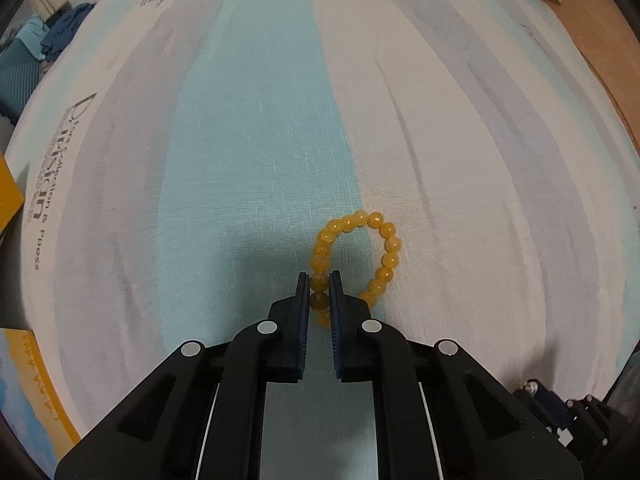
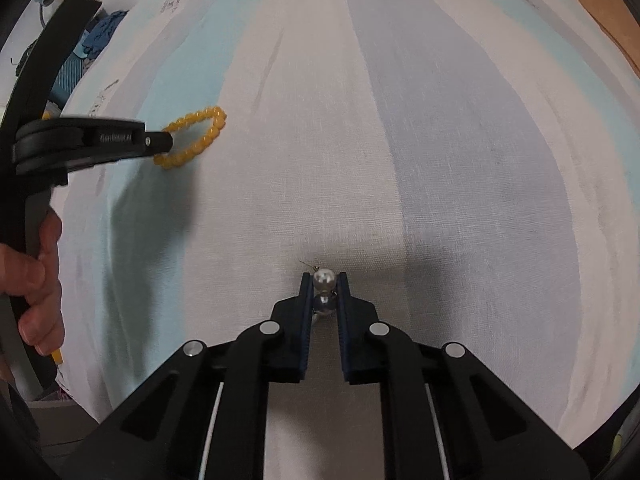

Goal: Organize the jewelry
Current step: 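Grasp the yellow bead bracelet with the left tool while the right tool grasps the pearl earring, then lift and carry the yellow bracelet and pearl earring over the box with both tools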

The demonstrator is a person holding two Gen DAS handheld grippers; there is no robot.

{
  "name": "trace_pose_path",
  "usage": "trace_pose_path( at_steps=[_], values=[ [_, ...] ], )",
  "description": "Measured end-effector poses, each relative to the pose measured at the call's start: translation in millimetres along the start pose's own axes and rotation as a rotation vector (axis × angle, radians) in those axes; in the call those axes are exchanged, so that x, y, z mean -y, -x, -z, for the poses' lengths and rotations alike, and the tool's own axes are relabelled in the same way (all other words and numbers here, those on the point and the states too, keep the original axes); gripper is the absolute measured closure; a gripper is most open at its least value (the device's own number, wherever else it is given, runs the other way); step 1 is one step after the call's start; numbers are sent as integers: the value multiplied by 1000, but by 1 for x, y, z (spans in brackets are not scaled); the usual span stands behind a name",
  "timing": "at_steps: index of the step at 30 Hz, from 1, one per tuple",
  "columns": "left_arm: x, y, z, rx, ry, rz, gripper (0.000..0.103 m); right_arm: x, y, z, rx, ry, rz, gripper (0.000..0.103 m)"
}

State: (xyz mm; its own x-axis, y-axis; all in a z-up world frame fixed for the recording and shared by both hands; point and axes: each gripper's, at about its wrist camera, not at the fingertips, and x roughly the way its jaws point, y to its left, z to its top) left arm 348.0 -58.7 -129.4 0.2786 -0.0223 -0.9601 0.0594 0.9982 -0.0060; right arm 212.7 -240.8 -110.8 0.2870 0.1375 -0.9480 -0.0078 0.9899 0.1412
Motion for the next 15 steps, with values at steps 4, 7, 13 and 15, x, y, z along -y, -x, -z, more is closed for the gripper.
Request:
trace_pose_path(
  at_steps=[4, 7, 13, 15],
  values=[
    [-5, 12, 6, 13, 7, 9, 94, -4, 8, -8, 16, 4, -2, 92],
    [-9, 21, 12, 23, 4, 16, 94, -2, 13, -9, 27, -2, 2, 92],
    [-13, 46, 18, 60, 4, 31, 94, 2, 30, -8, 51, 2, 0, 92],
    [-13, 55, 25, 72, 5, 35, 94, 2, 36, -6, 60, 7, 5, 92]
  ],
)
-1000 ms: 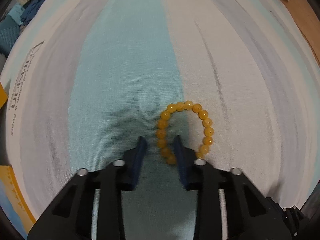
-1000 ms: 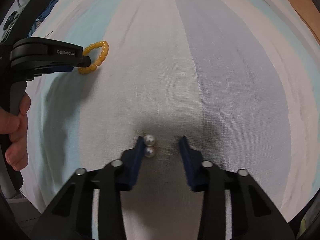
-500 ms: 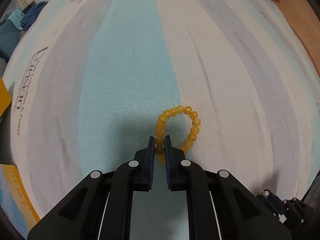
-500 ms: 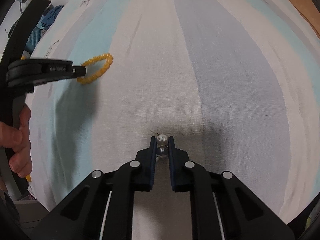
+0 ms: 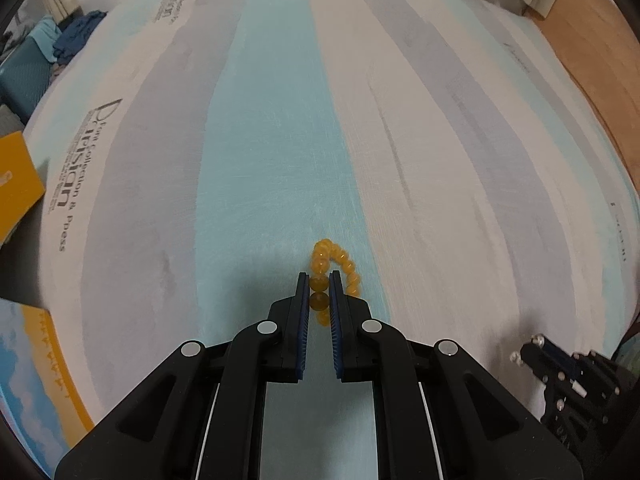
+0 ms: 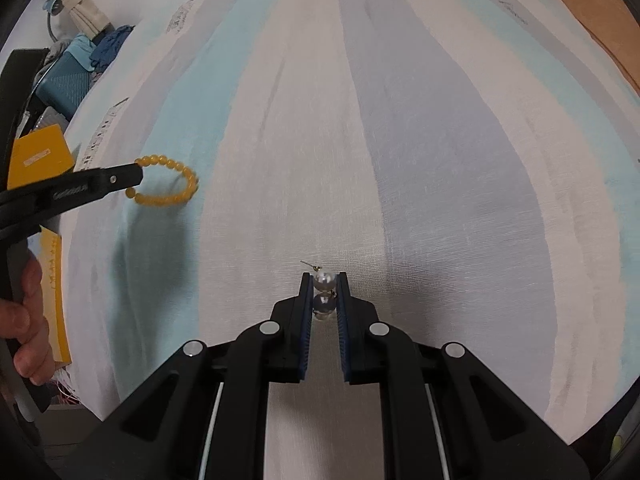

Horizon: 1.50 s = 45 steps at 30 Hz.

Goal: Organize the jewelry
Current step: 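Lift and carry the yellow bracelet and pearl earring over the box with both tools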

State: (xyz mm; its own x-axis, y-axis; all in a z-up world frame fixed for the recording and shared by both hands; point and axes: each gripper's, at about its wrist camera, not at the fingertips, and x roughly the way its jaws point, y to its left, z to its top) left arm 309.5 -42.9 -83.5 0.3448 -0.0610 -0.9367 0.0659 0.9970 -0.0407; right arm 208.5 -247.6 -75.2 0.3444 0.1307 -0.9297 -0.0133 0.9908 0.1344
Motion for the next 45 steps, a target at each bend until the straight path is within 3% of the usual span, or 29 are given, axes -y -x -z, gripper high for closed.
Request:
trace_pose_path(
  at_steps=[14, 27, 45],
  values=[
    [-22, 52, 44, 41, -4, -3, 94, -36, 36, 4, 58, 39, -1, 92],
    [-57, 99, 78, 104, 20, -63, 94, -78, 69, 13, 106, 89, -10, 92],
    [-146, 199, 114, 224, 117, -141, 94, -205, 120, 16, 184, 232, -110, 92]
  ],
)
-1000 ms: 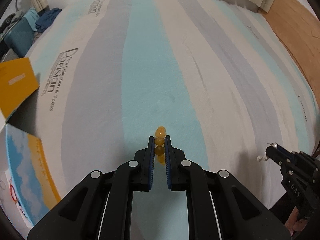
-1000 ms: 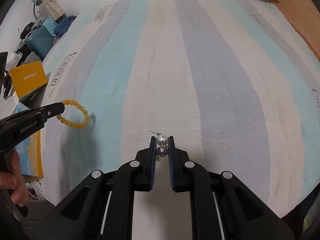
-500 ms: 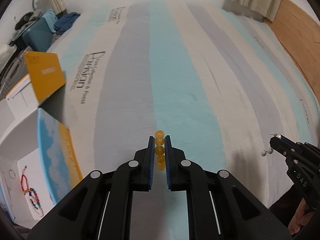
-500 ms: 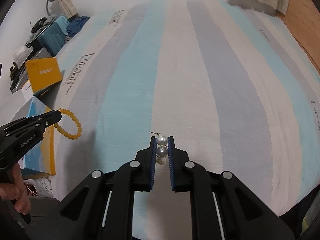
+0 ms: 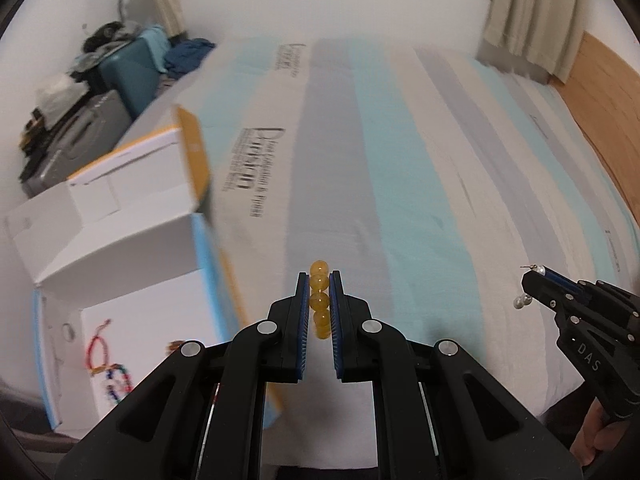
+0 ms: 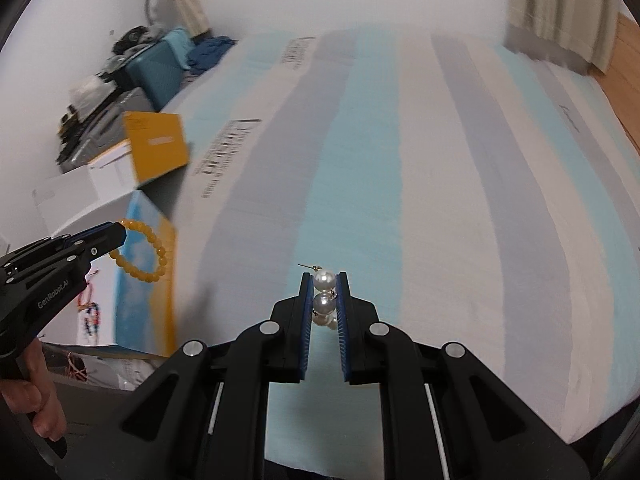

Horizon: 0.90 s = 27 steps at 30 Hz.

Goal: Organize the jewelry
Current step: 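Lift and carry the yellow bracelet and pearl earring over the box with both tools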

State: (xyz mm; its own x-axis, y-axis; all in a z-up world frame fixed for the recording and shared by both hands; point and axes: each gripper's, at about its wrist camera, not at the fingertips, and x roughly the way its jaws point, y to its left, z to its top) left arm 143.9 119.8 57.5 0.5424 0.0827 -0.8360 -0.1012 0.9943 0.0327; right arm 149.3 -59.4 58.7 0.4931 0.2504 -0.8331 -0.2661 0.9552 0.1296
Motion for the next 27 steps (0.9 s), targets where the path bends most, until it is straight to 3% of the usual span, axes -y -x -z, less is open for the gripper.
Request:
trace_pose_path(
  at_steps=[16, 23, 27],
  values=[
    [-170, 71, 46, 43, 190, -113, 94, -203, 4, 0, 14, 224, -143, 92],
    [-245, 65, 83, -14, 283, -162, 94, -277, -21, 18, -57, 302, -198, 92],
    [-270, 50, 102, -57, 316, -165, 94, -301, -41, 28, -105, 330, -199, 92]
  ],
)
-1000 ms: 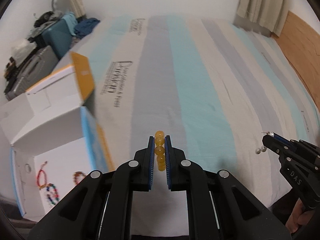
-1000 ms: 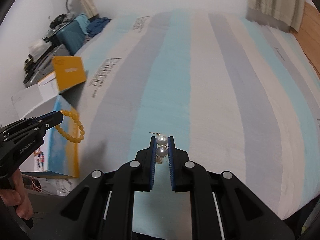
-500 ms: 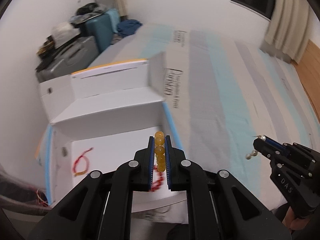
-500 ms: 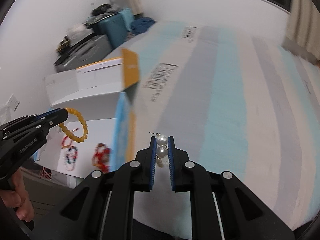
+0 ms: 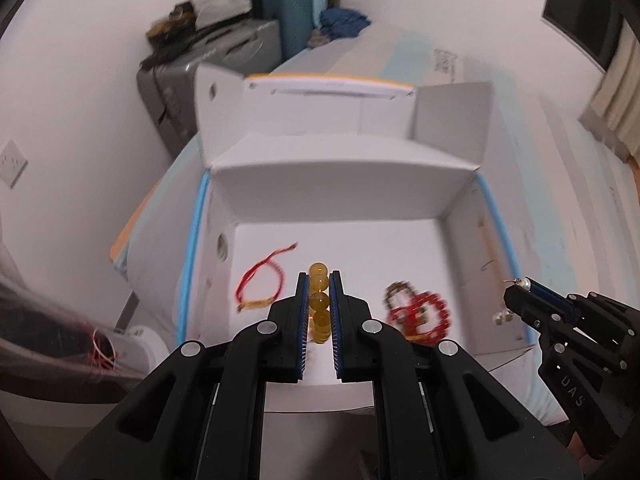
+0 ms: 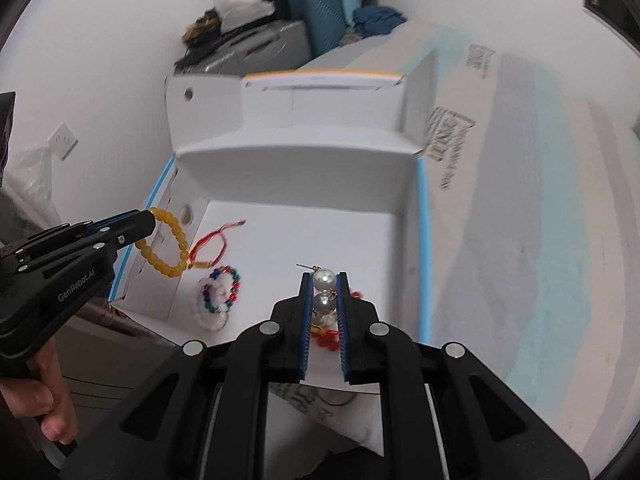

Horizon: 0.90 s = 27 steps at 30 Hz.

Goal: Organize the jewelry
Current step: 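Lift and carry the yellow bracelet and pearl earring over the box with both tools, then open both tools to drop the yellow bracelet and pearl earring into the box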

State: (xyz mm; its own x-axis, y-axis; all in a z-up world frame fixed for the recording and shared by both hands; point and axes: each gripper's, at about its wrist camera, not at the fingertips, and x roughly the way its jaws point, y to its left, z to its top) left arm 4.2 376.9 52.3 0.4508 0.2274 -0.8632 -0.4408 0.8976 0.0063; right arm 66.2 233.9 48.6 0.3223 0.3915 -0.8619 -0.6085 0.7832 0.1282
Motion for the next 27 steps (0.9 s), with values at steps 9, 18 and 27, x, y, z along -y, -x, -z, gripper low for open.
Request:
trace_pose_path(
  at_steps=[9, 18, 27],
  values=[
    [-33, -45, 12, -88, 34, -1, 94, -9, -56, 5, -103, 8, 25, 92],
    [-44, -88, 23, -184, 43, -15, 94, -7, -98, 8, -206, -9, 59, 92],
    [-46, -104, 22, -225, 41, -21, 93, -4, -120, 11, -258, -17, 72, 92]
  ],
)
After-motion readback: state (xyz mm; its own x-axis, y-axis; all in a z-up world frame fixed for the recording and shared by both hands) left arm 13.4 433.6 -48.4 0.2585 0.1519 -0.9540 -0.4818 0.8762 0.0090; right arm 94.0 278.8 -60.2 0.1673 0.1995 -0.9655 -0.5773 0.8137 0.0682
